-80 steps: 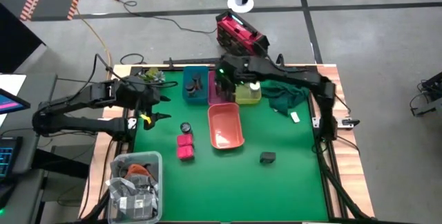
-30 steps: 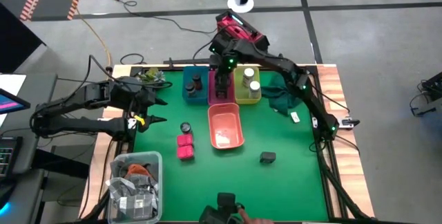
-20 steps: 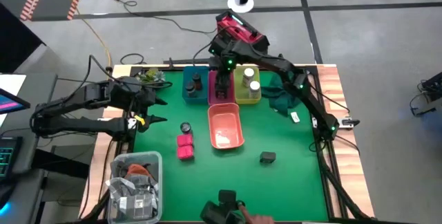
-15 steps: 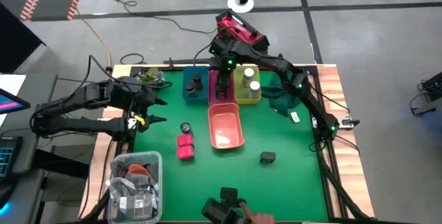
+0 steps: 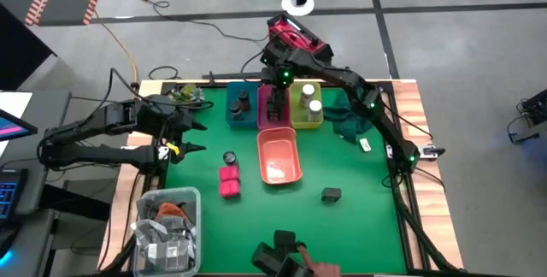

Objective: Sort spices by type
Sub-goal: Put the black seasoning can into the pink bin

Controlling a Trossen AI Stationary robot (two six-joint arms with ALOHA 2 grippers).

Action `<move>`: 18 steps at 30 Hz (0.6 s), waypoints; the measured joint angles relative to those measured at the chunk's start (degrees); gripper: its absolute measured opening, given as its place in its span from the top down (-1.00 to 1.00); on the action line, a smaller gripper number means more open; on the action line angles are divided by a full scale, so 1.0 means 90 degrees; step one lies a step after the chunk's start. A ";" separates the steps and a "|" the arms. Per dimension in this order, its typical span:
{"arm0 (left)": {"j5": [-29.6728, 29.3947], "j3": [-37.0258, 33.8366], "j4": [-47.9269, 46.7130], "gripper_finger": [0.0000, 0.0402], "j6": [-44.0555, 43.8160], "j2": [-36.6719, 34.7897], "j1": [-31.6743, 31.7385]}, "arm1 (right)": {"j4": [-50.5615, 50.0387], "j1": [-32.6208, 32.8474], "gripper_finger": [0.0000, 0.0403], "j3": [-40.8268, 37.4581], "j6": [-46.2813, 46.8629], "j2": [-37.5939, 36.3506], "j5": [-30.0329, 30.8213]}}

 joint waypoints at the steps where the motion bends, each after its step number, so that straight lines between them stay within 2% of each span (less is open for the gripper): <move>1: 0.0002 0.0000 0.0000 -0.50 0.0000 0.0000 -0.0001 | -0.0016 0.0000 -0.24 0.0009 0.0021 0.0000 0.0002; 4: 0.0002 0.0000 0.0002 -0.50 -0.0010 0.0000 -0.0001 | -0.0293 0.0006 -0.24 0.0167 0.0100 -0.0014 0.0067; 11: 0.0003 0.0000 0.0008 -0.50 0.0038 0.0000 0.0000 | -0.0829 0.0254 -0.24 0.0137 0.0559 -0.0761 0.0112; 14: 0.0005 0.0000 0.0010 -0.50 0.0068 0.0000 -0.0001 | -0.1482 0.0721 -0.24 0.0140 0.0881 -0.0924 0.0102; 18: -0.0093 0.0000 0.0010 -0.50 0.0139 0.0000 0.0000 | -0.2158 0.1722 -0.24 0.0123 0.1214 -0.0906 0.0063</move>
